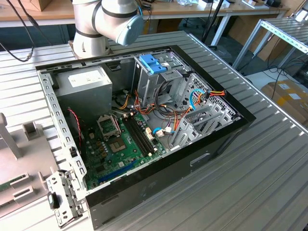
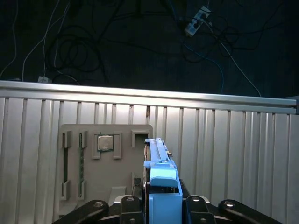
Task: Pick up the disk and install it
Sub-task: 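Pick up the disk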
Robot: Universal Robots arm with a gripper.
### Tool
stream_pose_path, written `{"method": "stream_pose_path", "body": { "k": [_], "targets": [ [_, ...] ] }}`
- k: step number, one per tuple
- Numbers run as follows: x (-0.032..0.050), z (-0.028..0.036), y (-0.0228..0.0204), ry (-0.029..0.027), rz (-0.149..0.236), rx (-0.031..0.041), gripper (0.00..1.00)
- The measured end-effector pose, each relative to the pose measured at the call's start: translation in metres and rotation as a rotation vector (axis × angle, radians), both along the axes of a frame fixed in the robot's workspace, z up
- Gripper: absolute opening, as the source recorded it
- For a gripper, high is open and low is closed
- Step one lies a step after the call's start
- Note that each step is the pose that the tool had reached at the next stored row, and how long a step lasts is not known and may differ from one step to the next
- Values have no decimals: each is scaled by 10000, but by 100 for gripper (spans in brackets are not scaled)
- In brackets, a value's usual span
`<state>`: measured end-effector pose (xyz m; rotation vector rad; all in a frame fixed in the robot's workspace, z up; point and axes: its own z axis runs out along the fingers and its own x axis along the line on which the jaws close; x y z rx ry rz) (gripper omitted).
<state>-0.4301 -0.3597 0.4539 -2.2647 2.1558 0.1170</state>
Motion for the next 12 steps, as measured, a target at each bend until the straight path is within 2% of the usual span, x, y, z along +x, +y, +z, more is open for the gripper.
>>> {"method": "stream_pose_path", "body": {
  "k": [12],
  "targets": [
    [0,58,0,0,0,0,37]
  ]
}}
